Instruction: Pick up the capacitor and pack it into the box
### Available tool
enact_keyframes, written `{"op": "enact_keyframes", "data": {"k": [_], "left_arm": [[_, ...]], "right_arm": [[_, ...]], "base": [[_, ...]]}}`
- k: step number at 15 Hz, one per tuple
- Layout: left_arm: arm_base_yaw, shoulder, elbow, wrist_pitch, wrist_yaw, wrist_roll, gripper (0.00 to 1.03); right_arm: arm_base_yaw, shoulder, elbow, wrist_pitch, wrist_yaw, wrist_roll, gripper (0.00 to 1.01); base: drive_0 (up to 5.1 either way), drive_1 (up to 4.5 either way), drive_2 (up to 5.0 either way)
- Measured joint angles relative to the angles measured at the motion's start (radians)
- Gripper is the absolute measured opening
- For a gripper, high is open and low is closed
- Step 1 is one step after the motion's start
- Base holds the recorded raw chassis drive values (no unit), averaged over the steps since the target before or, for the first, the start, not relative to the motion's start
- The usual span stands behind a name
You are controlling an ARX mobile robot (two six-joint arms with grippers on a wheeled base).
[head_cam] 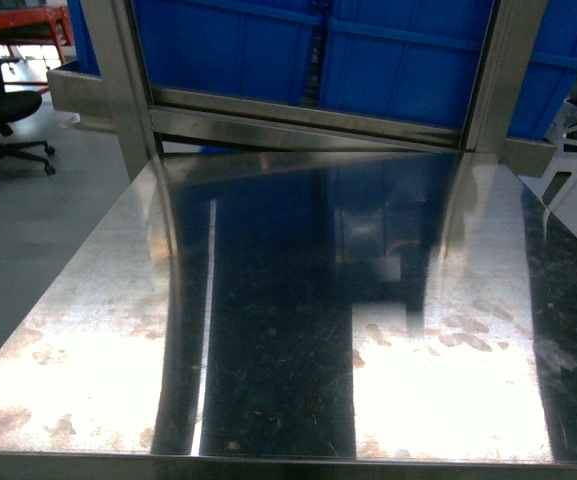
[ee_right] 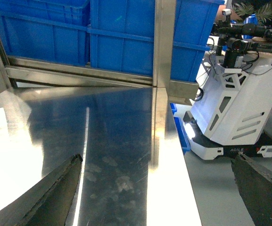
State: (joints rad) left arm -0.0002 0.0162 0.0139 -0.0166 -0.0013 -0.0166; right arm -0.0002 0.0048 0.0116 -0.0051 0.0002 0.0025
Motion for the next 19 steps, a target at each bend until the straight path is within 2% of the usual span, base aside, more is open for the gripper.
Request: {"op": "enact_keyframes", "data": {"k": [1, 19], "left_arm": [[0.0, -0.005, 0.005, 0.026, -0.002, 0.001, 0.43], [0.0, -0.006, 0.0, 0.012, 0.001, 0.002, 0.43]], "right_arm": [[0.0, 0.0, 0.0, 0.0, -0.001, 0.0, 0.98], [0.0, 0.0, 0.0, 0.0, 0.001, 0.0, 0.98]], "base": [[0.0, 0.0, 0.0], [0.0, 0.0, 0.0]]}}
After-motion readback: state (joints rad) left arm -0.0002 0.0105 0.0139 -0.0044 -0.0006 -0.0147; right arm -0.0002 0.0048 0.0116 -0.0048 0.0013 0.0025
